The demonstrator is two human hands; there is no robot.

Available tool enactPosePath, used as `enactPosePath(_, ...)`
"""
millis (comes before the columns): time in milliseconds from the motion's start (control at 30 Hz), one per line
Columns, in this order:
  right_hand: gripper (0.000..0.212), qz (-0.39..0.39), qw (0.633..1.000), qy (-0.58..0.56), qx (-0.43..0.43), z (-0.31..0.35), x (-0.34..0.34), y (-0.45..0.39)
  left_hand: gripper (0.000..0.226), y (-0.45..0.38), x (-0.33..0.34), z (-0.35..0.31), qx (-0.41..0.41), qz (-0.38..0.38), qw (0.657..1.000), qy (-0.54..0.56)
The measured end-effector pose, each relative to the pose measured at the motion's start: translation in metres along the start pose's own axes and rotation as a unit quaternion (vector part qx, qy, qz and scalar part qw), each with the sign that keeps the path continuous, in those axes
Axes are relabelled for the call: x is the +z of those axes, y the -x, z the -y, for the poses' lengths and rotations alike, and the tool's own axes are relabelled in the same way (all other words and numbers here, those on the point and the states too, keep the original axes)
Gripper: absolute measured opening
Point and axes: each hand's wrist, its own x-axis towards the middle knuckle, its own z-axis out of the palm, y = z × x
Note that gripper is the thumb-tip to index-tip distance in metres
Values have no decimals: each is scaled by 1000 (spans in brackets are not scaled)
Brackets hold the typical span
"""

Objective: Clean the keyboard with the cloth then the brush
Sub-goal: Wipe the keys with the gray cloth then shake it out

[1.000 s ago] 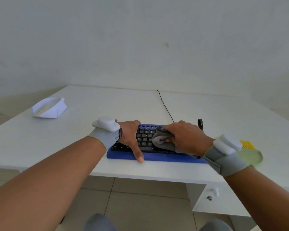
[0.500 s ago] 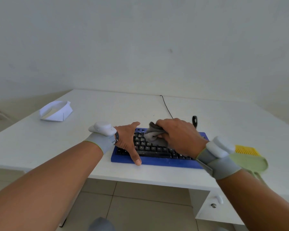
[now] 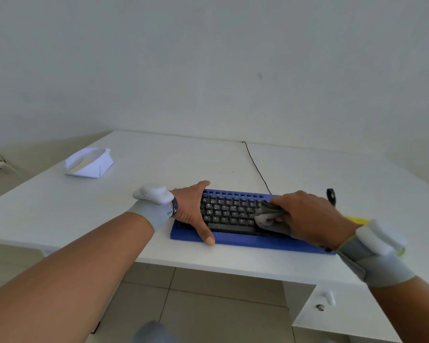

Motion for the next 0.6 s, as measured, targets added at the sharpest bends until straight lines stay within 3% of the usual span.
enactPosePath(267, 5, -121, 989, -55, -64, 51, -3, -36, 156, 3, -5, 11, -18, 0, 1000, 7)
enactPosePath(433, 24, -87, 989, -49, -112, 79, 21, -51, 166, 0, -1, 19, -13, 0, 999, 41)
enactPosePath(600, 26, -101, 992, -58, -44, 48, 31, -49, 164, 0, 1, 19, 0, -4, 999, 50)
